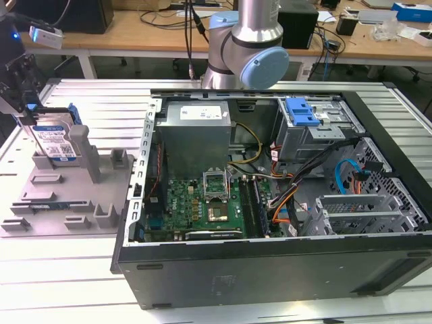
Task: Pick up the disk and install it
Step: 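Pick up the disk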
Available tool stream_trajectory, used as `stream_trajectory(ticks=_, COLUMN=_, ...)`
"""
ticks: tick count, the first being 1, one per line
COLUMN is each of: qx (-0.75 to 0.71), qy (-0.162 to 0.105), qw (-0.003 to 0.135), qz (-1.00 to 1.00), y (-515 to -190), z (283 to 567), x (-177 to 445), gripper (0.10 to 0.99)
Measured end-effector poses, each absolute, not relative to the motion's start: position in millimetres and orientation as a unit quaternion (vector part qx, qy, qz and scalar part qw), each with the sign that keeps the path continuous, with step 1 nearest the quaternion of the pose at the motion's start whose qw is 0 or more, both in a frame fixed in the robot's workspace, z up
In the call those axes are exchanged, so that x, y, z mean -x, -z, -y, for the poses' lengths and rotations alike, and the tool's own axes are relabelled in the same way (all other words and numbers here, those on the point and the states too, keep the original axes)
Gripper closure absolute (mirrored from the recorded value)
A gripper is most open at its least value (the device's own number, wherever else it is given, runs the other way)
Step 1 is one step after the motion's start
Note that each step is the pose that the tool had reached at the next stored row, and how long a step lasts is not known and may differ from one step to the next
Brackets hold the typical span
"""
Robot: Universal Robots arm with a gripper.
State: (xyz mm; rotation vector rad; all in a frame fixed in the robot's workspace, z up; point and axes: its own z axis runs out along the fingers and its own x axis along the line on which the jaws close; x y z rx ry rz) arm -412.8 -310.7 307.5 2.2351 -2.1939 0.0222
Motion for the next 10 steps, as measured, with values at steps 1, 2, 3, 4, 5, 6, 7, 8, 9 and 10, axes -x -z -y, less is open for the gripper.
stream_trajectory(ticks=1, qx=-0.713, qy=-0.007, qw=0.005, qz=0.701, y=-306.9, z=310.7, x=412.8, gripper=0.604)
stream_trajectory(ticks=2, qx=-0.713, qy=-0.007, qw=0.005, qz=0.701, y=-306.4, z=310.7, x=412.8, gripper=0.604)
stream_trajectory(ticks=3, qx=-0.713, qy=-0.007, qw=0.005, qz=0.701, y=-306.1, z=310.7, x=412.8, gripper=0.604)
stream_trajectory(ticks=4, qx=-0.713, qy=-0.007, qw=0.005, qz=0.702, y=-305.8, z=310.7, x=412.8, gripper=0.604)
stream_trajectory(ticks=5, qx=-0.712, qy=-0.007, qw=0.005, qz=0.702, y=-305.4, z=310.7, x=412.8, gripper=0.604)
stream_trajectory(ticks=6, qx=-0.712, qy=-0.007, qw=0.005, qz=0.702, y=-305.1, z=310.7, x=412.8, gripper=0.604)
stream_trajectory(ticks=7, qx=-0.712, qy=-0.007, qw=0.005, qz=0.702, y=-304.9, z=310.7, x=412.8, gripper=0.604)
stream_trajectory(ticks=8, qx=-0.712, qy=-0.007, qw=0.005, qz=0.703, y=-304.6, z=310.7, x=412.8, gripper=0.604)
stream_trajectory(ticks=9, qx=-0.711, qy=-0.007, qw=0.005, qz=0.703, y=-304.3, z=310.7, x=412.8, gripper=0.616)
stream_trajectory(ticks=10, qx=-0.711, qy=-0.007, qw=0.005, qz=0.703, y=-304.0, z=310.6, x=412.8, gripper=0.616)
